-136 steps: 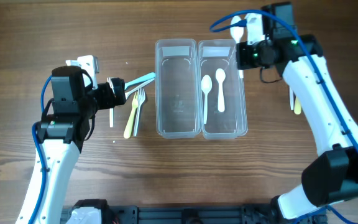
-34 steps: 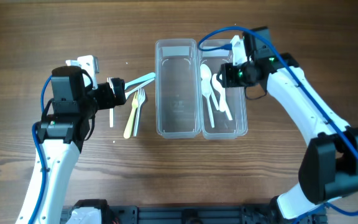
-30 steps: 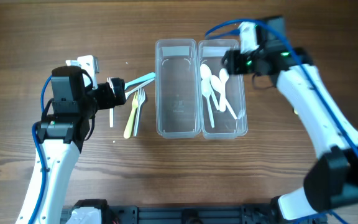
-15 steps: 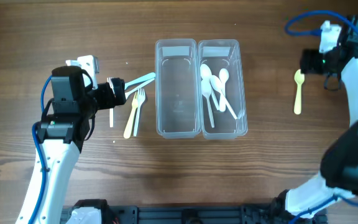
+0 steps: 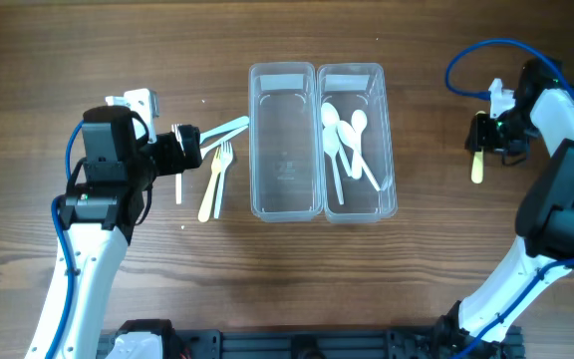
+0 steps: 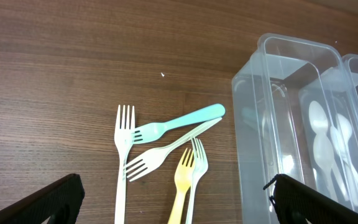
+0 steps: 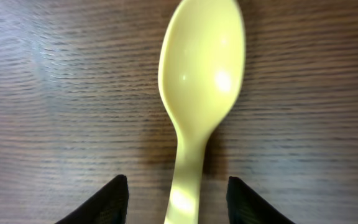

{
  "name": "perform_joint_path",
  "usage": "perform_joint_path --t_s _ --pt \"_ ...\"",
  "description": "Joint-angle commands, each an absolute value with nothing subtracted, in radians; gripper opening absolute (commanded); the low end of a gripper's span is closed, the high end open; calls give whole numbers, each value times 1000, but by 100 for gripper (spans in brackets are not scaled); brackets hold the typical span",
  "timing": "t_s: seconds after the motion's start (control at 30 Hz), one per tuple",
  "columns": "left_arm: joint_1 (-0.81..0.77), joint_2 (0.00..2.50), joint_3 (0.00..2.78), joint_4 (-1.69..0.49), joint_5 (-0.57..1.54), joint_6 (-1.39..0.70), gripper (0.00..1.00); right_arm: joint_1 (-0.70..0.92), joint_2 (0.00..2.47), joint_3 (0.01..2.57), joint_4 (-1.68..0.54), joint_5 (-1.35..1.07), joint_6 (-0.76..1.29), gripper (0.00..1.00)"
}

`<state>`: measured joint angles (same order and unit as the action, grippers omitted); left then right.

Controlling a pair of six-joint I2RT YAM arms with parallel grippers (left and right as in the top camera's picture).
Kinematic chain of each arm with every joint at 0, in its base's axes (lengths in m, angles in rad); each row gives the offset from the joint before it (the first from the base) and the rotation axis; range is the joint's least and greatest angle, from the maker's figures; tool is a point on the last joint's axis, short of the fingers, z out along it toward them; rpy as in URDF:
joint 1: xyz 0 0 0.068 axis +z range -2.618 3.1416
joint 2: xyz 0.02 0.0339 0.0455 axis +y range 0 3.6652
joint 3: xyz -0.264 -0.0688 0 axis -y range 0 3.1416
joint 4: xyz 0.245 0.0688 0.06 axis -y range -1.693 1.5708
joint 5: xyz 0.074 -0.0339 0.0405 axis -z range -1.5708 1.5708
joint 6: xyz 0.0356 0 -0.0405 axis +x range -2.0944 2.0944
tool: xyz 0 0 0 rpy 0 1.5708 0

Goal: Pack container
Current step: 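Grasp the yellow spoon with the right gripper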

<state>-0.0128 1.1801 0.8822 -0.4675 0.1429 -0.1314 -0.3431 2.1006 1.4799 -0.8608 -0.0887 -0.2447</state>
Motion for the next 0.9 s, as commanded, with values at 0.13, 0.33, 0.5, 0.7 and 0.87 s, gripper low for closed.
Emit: perform_joint_path --t_s 0.13,0.33,0.5,0.7,0.87 --pt "-8 1182 904 -465 137 -108 100 -340 2121 1477 -864 -57 -176 37" --pt "-8 1182 904 -466 137 -108 100 -340 2128 1467 -862 -52 -154 25" --pt "-8 1182 904 -466 137 -108 100 -340 2134 1447 -861 -55 -110 5" --pt "-8 1182 904 -465 137 -108 100 -338 2084 1482 -870 -202 -74 4" --pt "-8 1182 904 -466 137 -108 100 -284 1932 1505 -871 -327 -37 4"
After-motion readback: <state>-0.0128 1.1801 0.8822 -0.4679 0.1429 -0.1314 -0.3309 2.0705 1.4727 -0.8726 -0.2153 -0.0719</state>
